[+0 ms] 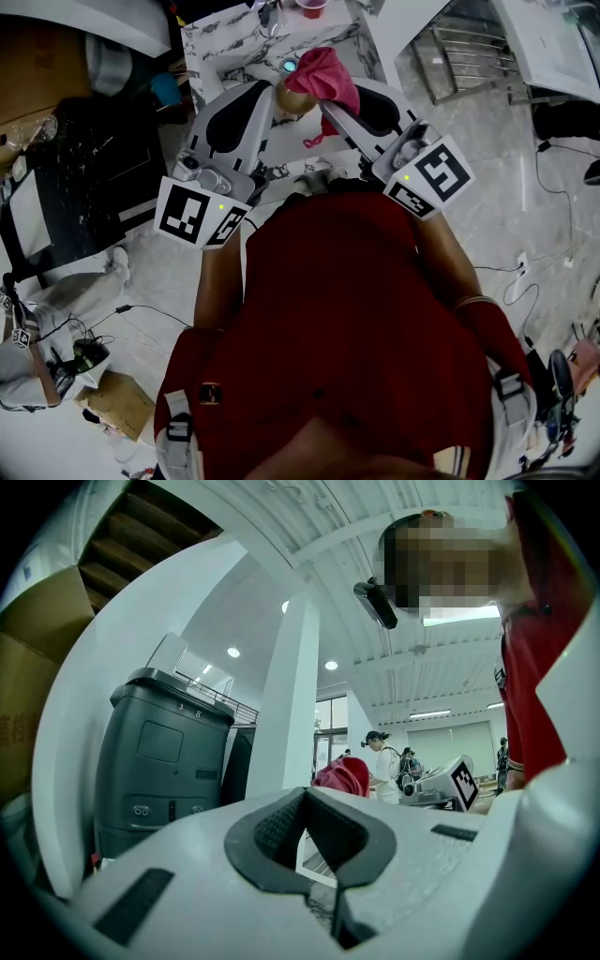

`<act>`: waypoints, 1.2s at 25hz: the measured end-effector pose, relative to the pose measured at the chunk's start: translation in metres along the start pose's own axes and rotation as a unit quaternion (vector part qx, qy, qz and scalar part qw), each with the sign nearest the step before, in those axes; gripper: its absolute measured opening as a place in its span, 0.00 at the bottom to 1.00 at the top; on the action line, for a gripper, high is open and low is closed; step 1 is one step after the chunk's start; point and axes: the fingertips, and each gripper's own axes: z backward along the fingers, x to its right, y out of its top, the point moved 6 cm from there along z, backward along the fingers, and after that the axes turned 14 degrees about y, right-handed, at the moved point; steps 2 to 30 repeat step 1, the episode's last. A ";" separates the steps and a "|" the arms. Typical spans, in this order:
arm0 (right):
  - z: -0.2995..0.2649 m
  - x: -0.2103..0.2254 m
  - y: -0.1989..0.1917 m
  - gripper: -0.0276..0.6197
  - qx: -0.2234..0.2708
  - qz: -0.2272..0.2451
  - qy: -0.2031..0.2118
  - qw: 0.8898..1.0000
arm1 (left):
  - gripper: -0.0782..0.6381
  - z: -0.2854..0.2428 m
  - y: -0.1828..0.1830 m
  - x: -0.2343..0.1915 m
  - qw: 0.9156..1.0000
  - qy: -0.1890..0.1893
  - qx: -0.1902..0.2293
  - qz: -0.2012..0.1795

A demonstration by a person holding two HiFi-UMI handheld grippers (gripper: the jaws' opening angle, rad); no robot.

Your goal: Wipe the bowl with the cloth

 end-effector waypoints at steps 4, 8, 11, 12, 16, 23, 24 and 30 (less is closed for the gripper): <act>0.000 -0.001 0.000 0.18 0.000 0.000 0.000 1.000 | 0.12 0.001 0.000 0.001 1.000 -0.001 0.000 0.000; 0.000 -0.001 0.000 0.18 0.000 0.000 0.000 1.000 | 0.12 0.001 0.000 0.001 1.000 -0.001 0.000 0.000; 0.000 -0.001 0.000 0.18 0.000 0.000 0.000 1.000 | 0.12 0.001 0.000 0.001 1.000 -0.001 0.000 0.000; 0.000 -0.001 0.000 0.18 0.000 0.000 0.000 1.000 | 0.12 0.001 0.000 0.001 1.000 -0.001 0.000 0.000; 0.000 -0.001 0.000 0.18 0.000 0.000 0.000 1.000 | 0.12 0.001 0.000 0.001 1.000 -0.001 0.000 0.000; 0.000 -0.001 0.000 0.18 0.000 0.000 0.000 1.000 | 0.12 0.001 0.000 0.001 1.000 -0.001 0.000 0.000; 0.000 -0.001 0.000 0.18 0.000 0.000 0.000 1.000 | 0.12 0.001 0.000 0.001 1.000 -0.001 0.000 0.000; 0.000 -0.001 0.000 0.18 0.000 0.000 0.000 1.000 | 0.12 0.001 0.000 0.001 1.000 -0.001 0.000 0.000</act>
